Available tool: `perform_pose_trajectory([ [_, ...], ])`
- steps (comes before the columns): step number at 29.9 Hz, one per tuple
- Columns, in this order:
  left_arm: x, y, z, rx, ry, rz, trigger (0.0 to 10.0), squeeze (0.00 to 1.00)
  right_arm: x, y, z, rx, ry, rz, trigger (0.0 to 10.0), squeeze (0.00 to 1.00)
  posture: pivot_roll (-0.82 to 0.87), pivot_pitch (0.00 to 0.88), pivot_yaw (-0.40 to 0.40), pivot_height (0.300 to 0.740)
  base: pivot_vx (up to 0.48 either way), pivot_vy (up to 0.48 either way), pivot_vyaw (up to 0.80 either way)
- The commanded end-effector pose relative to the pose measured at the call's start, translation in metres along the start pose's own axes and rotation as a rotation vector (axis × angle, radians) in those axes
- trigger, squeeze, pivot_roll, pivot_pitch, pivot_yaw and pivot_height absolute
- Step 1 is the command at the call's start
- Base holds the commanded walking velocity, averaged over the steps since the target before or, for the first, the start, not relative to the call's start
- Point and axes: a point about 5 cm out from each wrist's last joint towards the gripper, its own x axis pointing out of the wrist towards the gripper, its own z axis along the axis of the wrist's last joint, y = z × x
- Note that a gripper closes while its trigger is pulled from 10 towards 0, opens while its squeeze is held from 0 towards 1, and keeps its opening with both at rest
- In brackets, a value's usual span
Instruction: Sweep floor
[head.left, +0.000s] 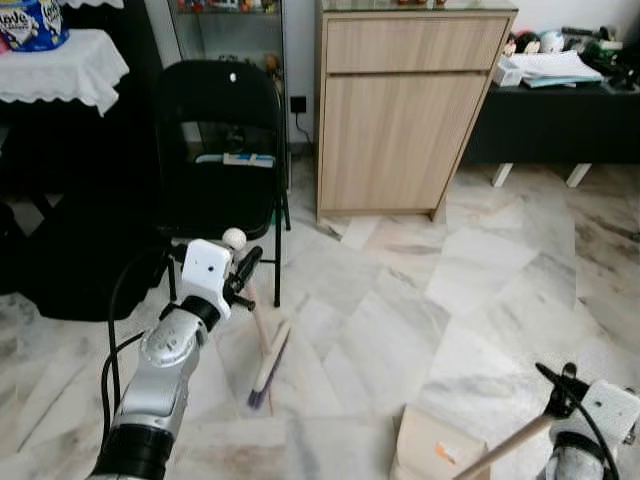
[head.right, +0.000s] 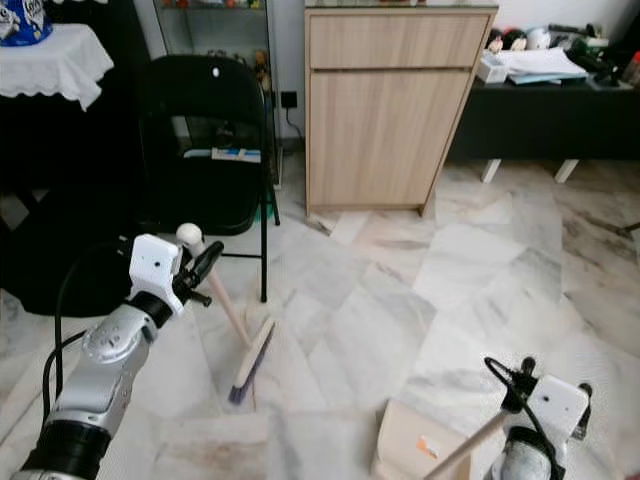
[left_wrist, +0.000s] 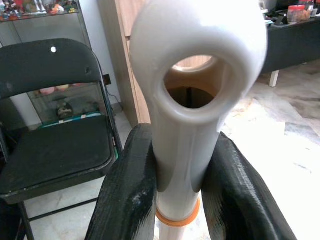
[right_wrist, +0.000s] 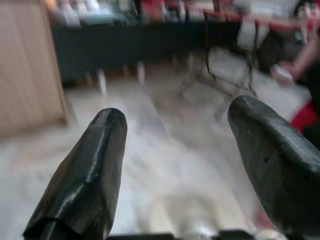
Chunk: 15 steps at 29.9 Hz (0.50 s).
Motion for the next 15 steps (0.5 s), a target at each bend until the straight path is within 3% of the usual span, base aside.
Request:
perform_pose_trajectory([
  [1,0.001,0.005,0.007,0.019,-0.031,0.002,10.0,0.00,0.003,0.005,0.013,0.018,-0.047,0.005,10.0,0.00,0.08,0.054,-0.035,0.740,0.000,0.000,0.00],
  [5,0.002,0.005,0.006,0.020,-0.027,0.001,10.0,0.00,0.007,0.016,0.034,0.064,-0.114,0.025,10.0,0.00,0.08,0.053,-0.036,0.740,0.000,0.000,0.00],
  [9,0.002,0.005,0.006,0.020,-0.026,0.000,10.0,0.00,0.008,0.020,0.039,0.067,-0.131,0.034,10.0,0.00,0.08,0.052,-0.039,0.740,0.000,0.000,0.00],
  [15,0.001,0.007,0.006,0.022,-0.025,0.018,10.0,0.00,0.014,0.033,0.072,0.110,-0.203,0.083,10.0,0.00,0.08,0.052,-0.043,0.740,0.000,0.000,0.00],
])
